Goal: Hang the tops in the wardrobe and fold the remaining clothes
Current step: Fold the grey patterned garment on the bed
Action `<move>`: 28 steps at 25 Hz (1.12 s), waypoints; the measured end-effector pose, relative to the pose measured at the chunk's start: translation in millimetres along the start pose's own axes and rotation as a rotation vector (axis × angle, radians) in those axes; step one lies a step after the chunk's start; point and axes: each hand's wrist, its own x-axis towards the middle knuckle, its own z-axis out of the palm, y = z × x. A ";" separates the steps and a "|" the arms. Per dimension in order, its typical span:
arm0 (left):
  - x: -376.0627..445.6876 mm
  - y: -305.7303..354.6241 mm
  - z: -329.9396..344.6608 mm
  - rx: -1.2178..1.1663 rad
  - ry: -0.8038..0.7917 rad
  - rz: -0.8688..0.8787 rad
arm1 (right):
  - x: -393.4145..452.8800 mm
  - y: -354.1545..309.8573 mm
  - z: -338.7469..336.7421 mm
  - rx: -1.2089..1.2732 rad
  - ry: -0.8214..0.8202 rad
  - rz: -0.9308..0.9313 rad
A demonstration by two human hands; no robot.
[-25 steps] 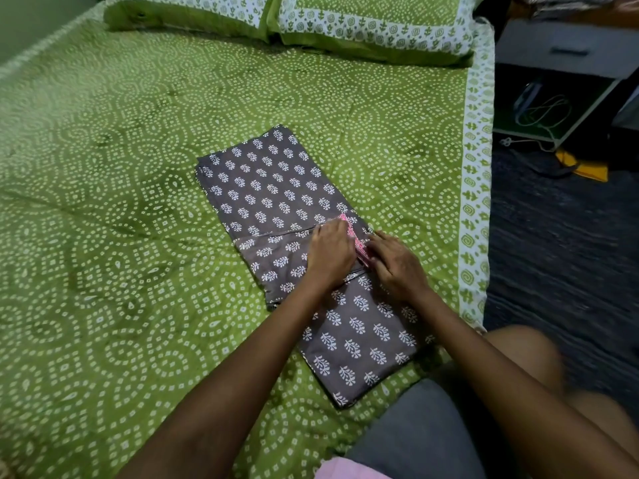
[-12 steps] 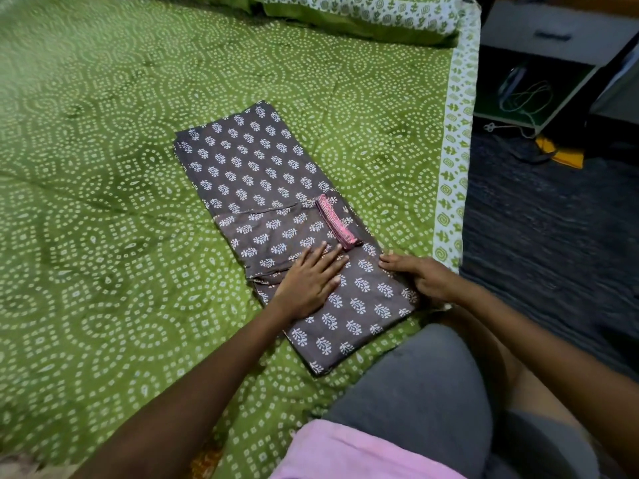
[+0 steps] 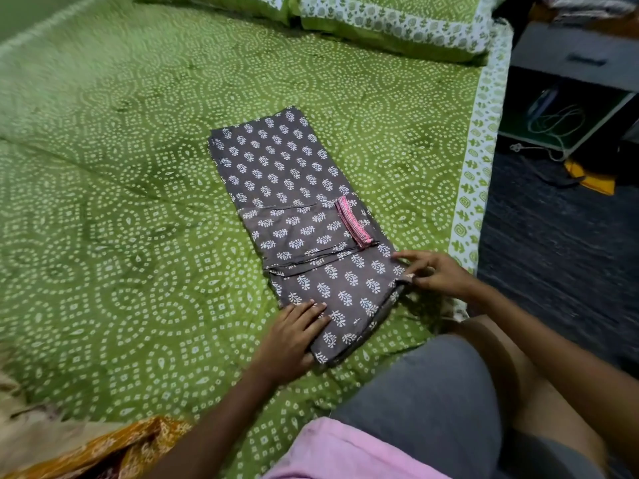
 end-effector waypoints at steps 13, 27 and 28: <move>102.1 -89.1 -60.7 -0.674 0.460 -1.280 | 129.1 -29.9 30.5 0.191 0.536 0.343; 35.4 -71.0 -74.4 -0.747 0.412 -1.073 | 49.5 -62.0 50.4 0.520 0.127 0.508; 13.7 -74.4 -76.2 -0.773 0.343 -1.087 | 32.6 -62.8 61.1 0.468 0.018 0.513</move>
